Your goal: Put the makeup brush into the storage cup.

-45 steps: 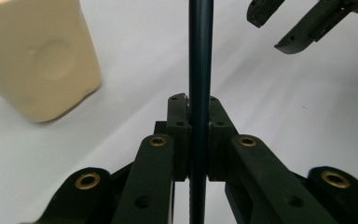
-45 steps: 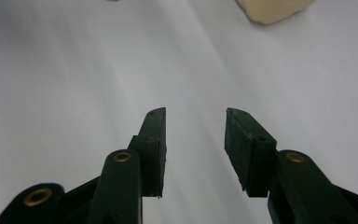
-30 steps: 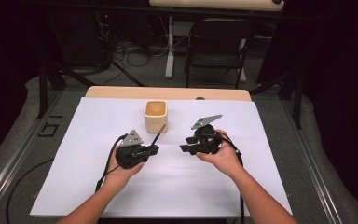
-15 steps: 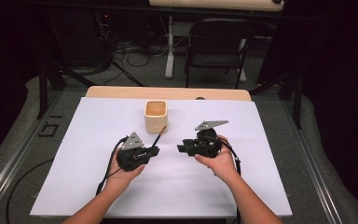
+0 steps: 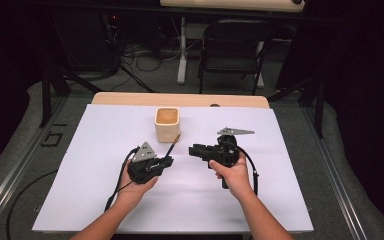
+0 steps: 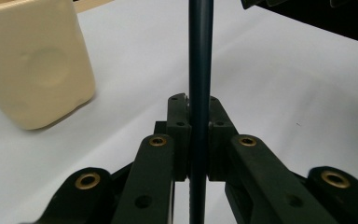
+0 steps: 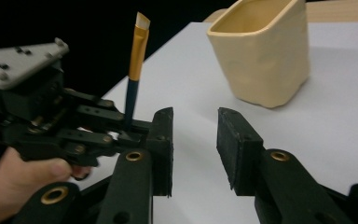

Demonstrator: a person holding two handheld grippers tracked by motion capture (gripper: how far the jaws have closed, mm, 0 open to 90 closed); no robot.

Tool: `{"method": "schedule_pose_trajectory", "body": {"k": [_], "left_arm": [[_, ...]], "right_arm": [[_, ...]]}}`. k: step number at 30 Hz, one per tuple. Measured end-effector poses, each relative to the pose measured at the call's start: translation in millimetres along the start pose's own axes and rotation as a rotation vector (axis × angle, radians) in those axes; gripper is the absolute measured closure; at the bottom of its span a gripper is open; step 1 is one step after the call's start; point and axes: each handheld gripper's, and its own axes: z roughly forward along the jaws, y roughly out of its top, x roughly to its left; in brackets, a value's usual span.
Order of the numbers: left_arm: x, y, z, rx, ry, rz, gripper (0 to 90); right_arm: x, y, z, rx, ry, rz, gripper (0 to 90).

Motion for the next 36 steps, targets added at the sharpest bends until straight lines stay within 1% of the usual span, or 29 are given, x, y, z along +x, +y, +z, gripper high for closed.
{"method": "schedule_pose_trajectory", "body": {"k": [1, 2, 4, 9, 20, 23, 30, 33, 36], "left_arm": [[-0.4, -0.1, 0.4, 0.000, 0.001, 0.001, 84.0], [-0.6, -0.1, 0.6, 0.002, 0.006, 0.002, 84.0], [-1.1, -0.4, 1.4, 0.001, 0.006, 0.001, 84.0], [-2.1, -0.8, 4.3, 0.001, 0.000, -0.002, 84.0], [-4.0, -0.7, 6.6, 0.001, 0.000, -0.008, 84.0], [-4.5, -0.7, 7.9, 0.007, -0.001, -0.002, 84.0], [-8.8, -1.1, 13.1, 0.013, -0.013, -0.003, 84.0], [-9.9, -0.8, 14.7, 0.017, -0.015, 0.008, 84.0], [-11.6, -0.8, 15.9, 0.020, -0.017, 0.009, 84.0]], "right_arm": [[-1.4, -0.4, 0.0, -0.006, 0.006, 0.012, 67.3], [-3.0, -0.9, -0.2, -0.013, 0.020, 0.040, 67.4], [-5.8, -1.7, 0.0, -0.026, 0.041, 0.070, 67.4], [-6.7, -1.4, 0.3, -0.048, 0.071, 0.102, 67.4], [-4.6, -0.9, 2.6, -0.078, 0.098, 0.116, 67.4], [-4.5, -0.9, 2.7, -0.079, 0.100, 0.118, 67.4], [-3.8, -1.0, 3.4, -0.084, 0.107, 0.117, 67.3], [-3.5, -1.2, 3.8, -0.085, 0.114, 0.127, 67.4], [-2.9, -0.9, 3.5, -0.085, 0.117, 0.126, 67.4]]}}
